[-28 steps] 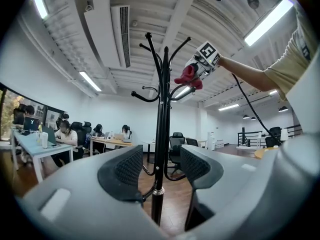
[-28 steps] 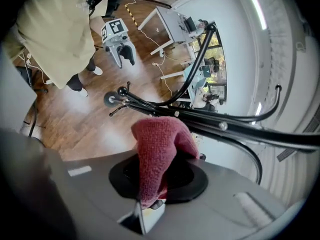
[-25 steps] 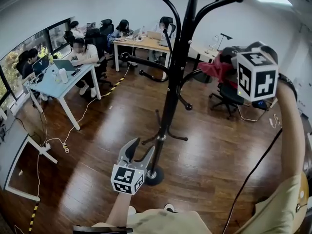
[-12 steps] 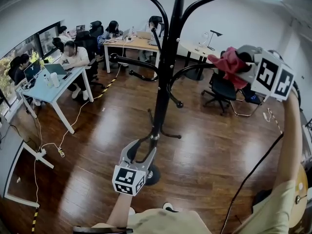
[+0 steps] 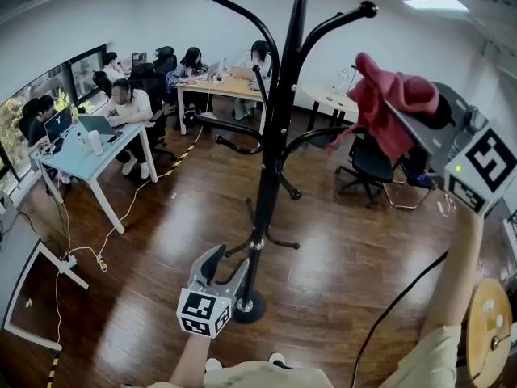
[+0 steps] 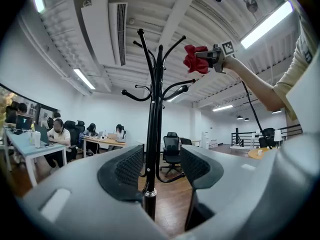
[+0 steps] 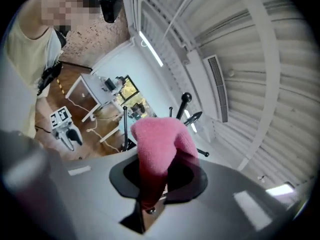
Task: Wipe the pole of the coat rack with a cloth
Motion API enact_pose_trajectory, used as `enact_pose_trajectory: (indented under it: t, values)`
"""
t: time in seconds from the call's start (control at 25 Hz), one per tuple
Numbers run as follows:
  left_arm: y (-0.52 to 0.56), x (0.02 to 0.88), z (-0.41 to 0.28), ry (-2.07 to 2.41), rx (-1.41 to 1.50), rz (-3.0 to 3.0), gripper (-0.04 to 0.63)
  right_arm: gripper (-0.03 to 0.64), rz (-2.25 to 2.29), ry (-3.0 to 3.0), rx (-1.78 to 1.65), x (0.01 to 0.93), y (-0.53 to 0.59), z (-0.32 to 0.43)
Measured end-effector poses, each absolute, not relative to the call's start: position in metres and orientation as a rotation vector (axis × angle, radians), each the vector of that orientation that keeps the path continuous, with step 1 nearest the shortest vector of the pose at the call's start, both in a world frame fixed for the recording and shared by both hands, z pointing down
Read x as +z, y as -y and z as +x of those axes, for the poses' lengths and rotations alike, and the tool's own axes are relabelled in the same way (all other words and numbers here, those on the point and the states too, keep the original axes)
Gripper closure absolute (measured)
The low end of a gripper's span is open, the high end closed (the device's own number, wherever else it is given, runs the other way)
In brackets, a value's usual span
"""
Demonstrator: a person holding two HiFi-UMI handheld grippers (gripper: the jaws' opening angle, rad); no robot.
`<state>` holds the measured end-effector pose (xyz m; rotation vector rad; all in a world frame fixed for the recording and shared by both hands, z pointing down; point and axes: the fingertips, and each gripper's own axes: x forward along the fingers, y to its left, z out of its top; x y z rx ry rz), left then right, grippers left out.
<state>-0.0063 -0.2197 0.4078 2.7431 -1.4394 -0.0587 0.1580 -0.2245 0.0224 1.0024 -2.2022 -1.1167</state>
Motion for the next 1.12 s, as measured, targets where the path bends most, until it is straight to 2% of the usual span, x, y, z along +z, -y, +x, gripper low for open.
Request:
enact_pose_trajectory:
  t: [0.24,0.36,0.56,0.84,1.12]
  values:
    - [0.219,0.414,-0.018,1.458,-0.03,2.721,0.373,0.571,1.431,2.344,-1.297,-0.027,0.22,0.176]
    - [0.221,0.41,-0.013,1.443,-0.032,2.735,0.373,0.571,1.465,2.56,-1.353,-0.067,0.2,0.191]
    - [0.226,0.403,-0.017,1.449,-0.043,2.746,0.373,0.571,1.085,2.582,-1.47,-0.099,0.182,0.141]
    - [0.229,0.399,-0.016,1.445,-0.052,2.757,0.373,0.571,0.43,2.792,-1.101,-0.1,0.206,0.095]
    - [0.235,0.403,-0.035,1.507,-0.045,2.713,0.373,0.572,0.282,2.87,-0.866,-0.086,0.252,0.083]
